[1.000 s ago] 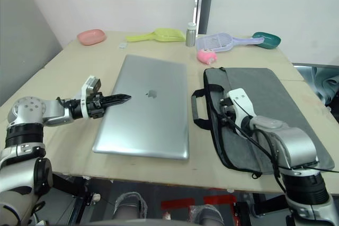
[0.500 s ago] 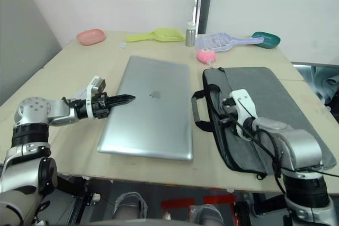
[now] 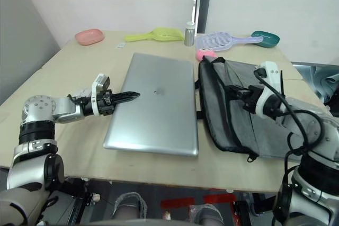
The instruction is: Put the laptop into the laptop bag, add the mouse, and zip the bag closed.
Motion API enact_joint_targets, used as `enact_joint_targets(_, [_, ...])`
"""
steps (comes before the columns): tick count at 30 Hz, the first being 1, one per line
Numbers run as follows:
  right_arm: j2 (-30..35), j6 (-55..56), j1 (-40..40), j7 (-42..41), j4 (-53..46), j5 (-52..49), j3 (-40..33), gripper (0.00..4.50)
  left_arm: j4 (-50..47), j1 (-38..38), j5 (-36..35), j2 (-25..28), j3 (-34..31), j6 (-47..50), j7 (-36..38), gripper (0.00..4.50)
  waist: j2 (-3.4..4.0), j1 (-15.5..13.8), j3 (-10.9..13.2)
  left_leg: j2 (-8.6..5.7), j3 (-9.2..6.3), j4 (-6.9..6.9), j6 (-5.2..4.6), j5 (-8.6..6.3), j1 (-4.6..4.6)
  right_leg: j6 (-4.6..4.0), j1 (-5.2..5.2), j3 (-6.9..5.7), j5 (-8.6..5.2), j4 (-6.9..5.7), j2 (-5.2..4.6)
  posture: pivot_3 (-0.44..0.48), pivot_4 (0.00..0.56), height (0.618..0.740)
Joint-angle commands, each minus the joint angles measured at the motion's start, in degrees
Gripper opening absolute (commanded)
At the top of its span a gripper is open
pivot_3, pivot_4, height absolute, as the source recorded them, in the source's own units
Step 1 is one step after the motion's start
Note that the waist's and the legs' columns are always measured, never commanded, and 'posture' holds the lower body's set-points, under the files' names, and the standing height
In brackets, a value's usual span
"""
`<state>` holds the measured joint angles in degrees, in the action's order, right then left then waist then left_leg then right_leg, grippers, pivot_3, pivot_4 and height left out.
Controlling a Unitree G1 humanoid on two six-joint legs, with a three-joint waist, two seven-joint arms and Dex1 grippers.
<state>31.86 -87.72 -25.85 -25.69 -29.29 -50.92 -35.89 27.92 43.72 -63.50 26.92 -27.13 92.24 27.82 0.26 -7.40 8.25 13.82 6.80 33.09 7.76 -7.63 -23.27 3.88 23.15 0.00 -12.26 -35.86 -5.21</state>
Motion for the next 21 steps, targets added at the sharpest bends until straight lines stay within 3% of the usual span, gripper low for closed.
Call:
enact_joint_targets(1, [0.71,1.02,1.54,-0.63,-3.98,-3.24,0.61,0.04,2.47,5.01,-6.53,-1.09,-6.36,0.26,-0.43,0.30,0.00,-0.18,0.00,0.00,0.00,0.02,0.00,0.00,-0.01,0.00,0.00,0.01,0.00,0.01,0.00,0.000,0.150,0.740])
enact_joint_targets(5, [1.26,3.14,3.17,-0.62,-4.36,-3.87,1.84,0.04,8.52,5.74,-14.46,-1.71,-7.30,0.26,-5.59,0.30,0.00,-0.50,0.00,-0.01,0.01,0.08,0.00,0.00,-0.01,-0.06,-0.01,0.05,-0.03,0.02,-0.01,0.000,0.150,0.740])
enact_joint_targets(9, [2.21,5.05,3.41,-0.19,-3.35,-3.86,2.74,0.04,9.19,2.31,-22.00,-1.58,-4.57,0.26,-11.33,0.30,0.00,-0.62,0.00,-0.02,0.02,0.06,0.00,0.00,-0.02,-0.05,-0.01,0.06,-0.03,0.04,-0.02,0.000,0.150,0.740])
enact_joint_targets(13, [3.37,6.31,2.71,0.05,-2.75,-4.24,3.25,0.04,10.31,-1.08,-26.03,-3.17,-5.88,0.26,-19.45,0.30,0.00,-0.65,0.00,-0.02,0.02,0.04,0.01,0.00,-0.02,0.02,-0.01,0.04,0.01,0.06,-0.01,0.000,0.150,0.740])
enact_joint_targets(21, [5.98,9.08,2.65,-0.51,-0.89,-4.56,5.16,0.04,5.54,-9.87,-44.83,-3.15,-1.49,-3.47,-33.15,0.30,0.00,-0.67,0.00,-0.02,0.01,0.06,0.01,0.00,-0.03,0.06,-0.02,0.04,0.04,0.08,-0.02,0.000,0.150,0.740])
